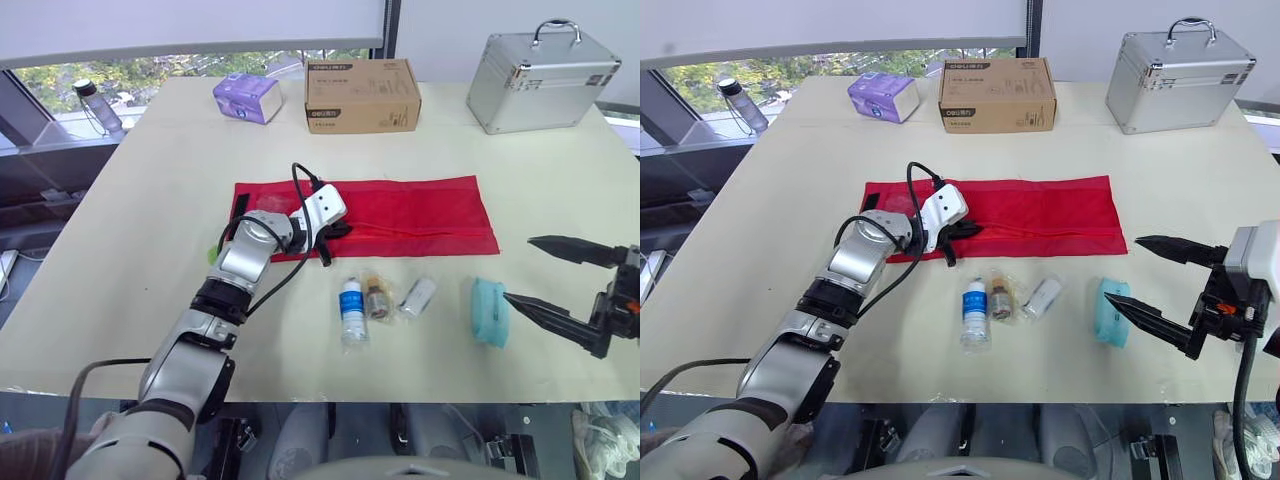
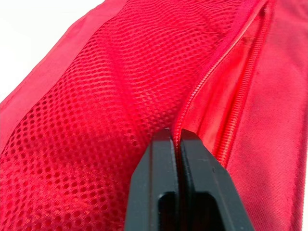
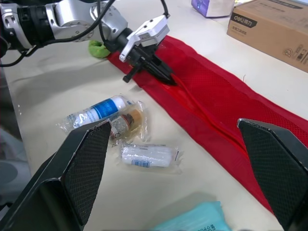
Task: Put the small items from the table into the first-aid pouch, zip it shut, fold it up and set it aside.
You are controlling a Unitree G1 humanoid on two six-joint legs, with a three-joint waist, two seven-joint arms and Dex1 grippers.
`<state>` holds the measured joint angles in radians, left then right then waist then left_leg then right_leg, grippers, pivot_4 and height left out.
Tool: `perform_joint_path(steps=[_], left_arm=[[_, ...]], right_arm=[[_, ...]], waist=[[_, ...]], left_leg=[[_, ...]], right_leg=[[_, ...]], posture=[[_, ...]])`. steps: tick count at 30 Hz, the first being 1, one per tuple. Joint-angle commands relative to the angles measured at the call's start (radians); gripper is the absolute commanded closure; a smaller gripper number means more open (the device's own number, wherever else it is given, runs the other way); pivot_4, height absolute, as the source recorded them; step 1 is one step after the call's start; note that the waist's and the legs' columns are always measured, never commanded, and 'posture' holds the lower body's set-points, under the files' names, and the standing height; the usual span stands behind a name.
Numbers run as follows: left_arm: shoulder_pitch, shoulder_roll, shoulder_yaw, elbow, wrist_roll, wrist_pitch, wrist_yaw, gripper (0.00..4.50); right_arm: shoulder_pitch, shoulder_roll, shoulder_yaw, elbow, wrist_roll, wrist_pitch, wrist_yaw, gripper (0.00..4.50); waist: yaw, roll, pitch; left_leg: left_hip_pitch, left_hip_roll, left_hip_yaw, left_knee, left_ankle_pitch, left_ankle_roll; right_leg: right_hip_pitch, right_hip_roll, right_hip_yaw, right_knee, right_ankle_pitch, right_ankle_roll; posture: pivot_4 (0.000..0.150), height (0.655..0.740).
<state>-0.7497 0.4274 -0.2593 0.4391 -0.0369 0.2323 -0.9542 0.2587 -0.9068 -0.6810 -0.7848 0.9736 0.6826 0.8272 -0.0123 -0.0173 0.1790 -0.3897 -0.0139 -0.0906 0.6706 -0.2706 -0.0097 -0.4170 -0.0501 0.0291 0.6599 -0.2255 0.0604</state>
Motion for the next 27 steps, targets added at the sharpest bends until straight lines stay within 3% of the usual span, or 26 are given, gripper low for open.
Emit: perform_joint_path(steps=[1,7,14,15,17,27], left_arm=[[0.025,0.028,0.033,-0.072,-0.043,-0.029,-0.063,4.48],[0.05,0.055,0.041,-0.086,-0.035,-0.041,-0.08,4.48],[0.052,0.048,0.043,-0.081,-0.032,-0.047,-0.073,4.48],[0.051,0.049,0.044,-0.081,-0.033,-0.045,-0.074,4.5],[0.05,0.051,0.046,-0.078,-0.034,-0.043,-0.076,4.5],[0.031,0.057,0.048,-0.063,-0.029,-0.042,-0.073,4.5]], right_arm=[[-0.008,0.016,0.058,-0.074,0.041,0.021,-0.084,0.0],[-0.145,0.113,0.43,-0.136,0.107,0.165,-0.398,0.0],[-0.42,0.287,0.817,0.005,0.077,0.328,-0.503,0.0],[-0.459,0.309,0.852,0.04,0.06,0.347,-0.508,0.53],[-0.53,0.352,0.91,0.117,0.018,0.381,-0.523,1.2],[-0.674,0.426,0.952,0.258,-0.051,0.545,-0.551,1.2]], waist=[[-0.001,0.0,0.0],[-0.005,-0.002,-0.001],[-0.004,-0.003,-0.001],[-0.005,-0.003,-0.001],[-0.005,-0.003,-0.001],[-0.005,-0.003,-0.001]], left_leg=[[0.0,0.0,0.0,0.0,0.0,0.0],[0.002,0.001,0.0,0.0,0.0,0.0],[0.004,0.0,0.0,-0.001,0.0,0.0],[0.004,0.001,-0.001,-0.001,0.0,0.0],[0.004,0.0,0.0,-0.001,0.0,0.0],[0.004,0.0,-0.002,-0.001,0.0,0.0]], right_leg=[[0.0,0.0,0.0,0.0,0.0,0.0],[0.001,0.001,0.0,0.001,0.0,0.0],[0.003,0.0,0.0,0.0,0.0,0.0],[0.003,0.0,0.0,0.0,0.0,0.0],[0.003,0.0,0.0,0.0,0.0,0.0],[0.002,0.0,-0.001,0.0,0.0,0.0]], posture=[[0.15,0.74],[0.15,0.74],[0.15,0.74],[0.15,0.74],[0.15,0.74],[0.15,0.74]])
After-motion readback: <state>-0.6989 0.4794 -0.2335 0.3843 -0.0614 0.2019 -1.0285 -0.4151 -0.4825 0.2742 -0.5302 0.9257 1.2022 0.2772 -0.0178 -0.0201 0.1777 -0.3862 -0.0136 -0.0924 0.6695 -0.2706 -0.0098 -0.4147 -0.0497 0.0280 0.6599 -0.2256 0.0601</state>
